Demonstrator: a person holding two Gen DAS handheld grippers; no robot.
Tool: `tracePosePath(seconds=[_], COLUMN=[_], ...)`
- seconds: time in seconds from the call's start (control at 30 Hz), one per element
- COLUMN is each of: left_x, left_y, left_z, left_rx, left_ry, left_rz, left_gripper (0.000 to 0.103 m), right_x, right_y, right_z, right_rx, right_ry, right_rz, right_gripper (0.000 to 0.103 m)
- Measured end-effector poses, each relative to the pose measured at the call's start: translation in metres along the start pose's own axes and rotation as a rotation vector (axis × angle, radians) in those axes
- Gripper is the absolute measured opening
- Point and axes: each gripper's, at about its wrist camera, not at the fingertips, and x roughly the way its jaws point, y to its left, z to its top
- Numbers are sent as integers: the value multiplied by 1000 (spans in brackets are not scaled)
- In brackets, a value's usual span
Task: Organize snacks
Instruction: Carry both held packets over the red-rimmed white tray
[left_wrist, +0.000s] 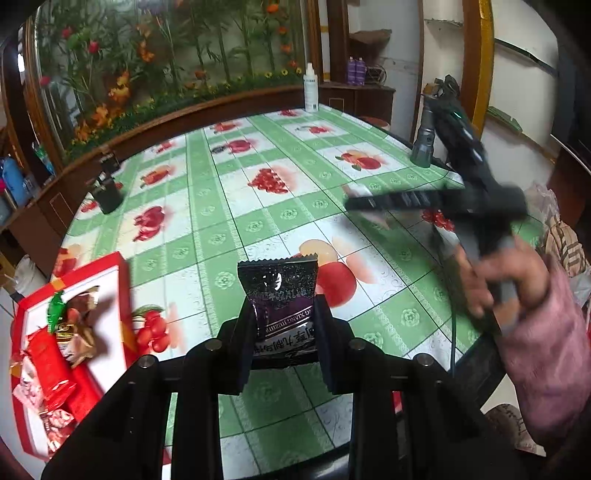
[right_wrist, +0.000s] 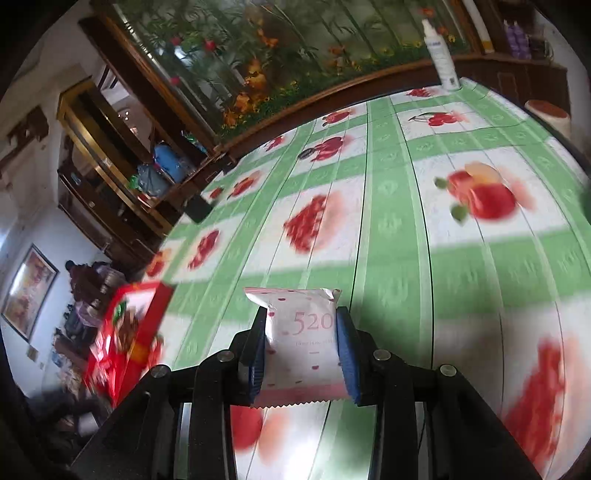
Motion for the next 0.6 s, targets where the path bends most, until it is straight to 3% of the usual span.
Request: tracePosePath(seconds=[0.23, 0.6], left_x=[-26, -58], left_y=[3, 35], left_z=[-13, -32], left_rx=[0, -35], left_ry=[-57, -121], left_rz=[37, 106], left_gripper=[27, 27], right_x=[-47, -61], right_y=[40, 89], right_z=[-39, -52], right_rx=[-75, -134], right_ry=[-35, -56], right_rz=[-9, -16], right_gripper=[35, 35])
